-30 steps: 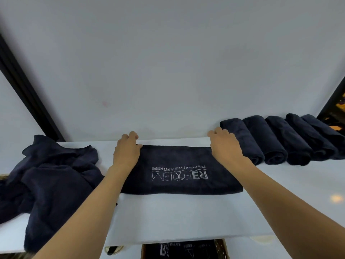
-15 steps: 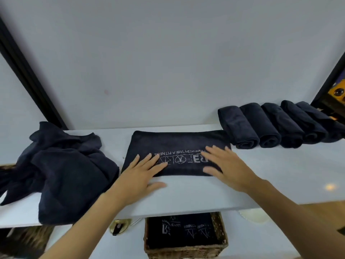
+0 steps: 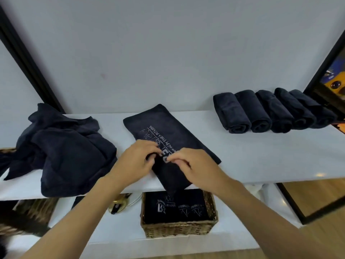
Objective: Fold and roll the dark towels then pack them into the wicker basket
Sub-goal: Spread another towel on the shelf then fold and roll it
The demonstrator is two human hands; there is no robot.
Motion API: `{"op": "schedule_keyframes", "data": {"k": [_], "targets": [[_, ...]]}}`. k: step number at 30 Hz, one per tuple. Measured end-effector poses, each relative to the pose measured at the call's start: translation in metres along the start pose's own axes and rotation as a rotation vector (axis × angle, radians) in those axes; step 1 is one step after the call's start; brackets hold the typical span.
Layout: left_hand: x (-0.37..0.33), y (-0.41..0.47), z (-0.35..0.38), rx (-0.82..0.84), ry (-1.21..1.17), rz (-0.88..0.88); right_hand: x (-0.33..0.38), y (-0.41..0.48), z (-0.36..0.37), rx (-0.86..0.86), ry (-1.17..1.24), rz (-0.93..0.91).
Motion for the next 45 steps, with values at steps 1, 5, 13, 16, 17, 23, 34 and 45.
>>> {"op": "schedule_keyframes", "data": {"k": [1,5,13,16,17,23,34,45], "targets": [[-0.012,-0.021,0.005,0.033,-0.029,0.059,-0.017,-0.006,-0.014,-0.002,-0.010,-0.004],[-0.042,-0.059,0.041,0.049,0.354,0.245,-0.063,-0.040,-0.034,0.331,-0.229,0.057],[-0.043,-0.070,0.025,-0.153,0.063,0.009,-0.050,-0.052,-0.012,0.082,-0.500,-0.295],[-0.043,-0.074,0.004,-0.144,-0.133,-0.246,-0.045,-0.050,-0.011,0.048,-0.317,-0.244],[-0.044,-0.075,-0.001,-0.137,-0.180,-0.299,-0.045,-0.048,-0.013,0.047,-0.229,-0.194],[-0.041,-0.076,-0.007,-0.110,-0.393,-0.527,-0.042,-0.027,-0.030,0.090,0.233,0.097],[-0.038,-0.058,0.003,-0.254,-0.420,-0.741,-0.042,-0.022,-0.021,-0.219,-0.335,-0.427],[-0.027,-0.052,0.006,-0.265,-0.087,-0.626,-0.048,-0.021,-0.001,0.037,-0.604,-0.570]]}}
Point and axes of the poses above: each hand's wrist, its own y-axis towards the middle knuckle, its own z-axis out of the palm, x = y × z, the point moved 1 cm from there along y, towards the middle knuckle, and after that the axes turned 6 degrees about -z, right-handed, at the moved point
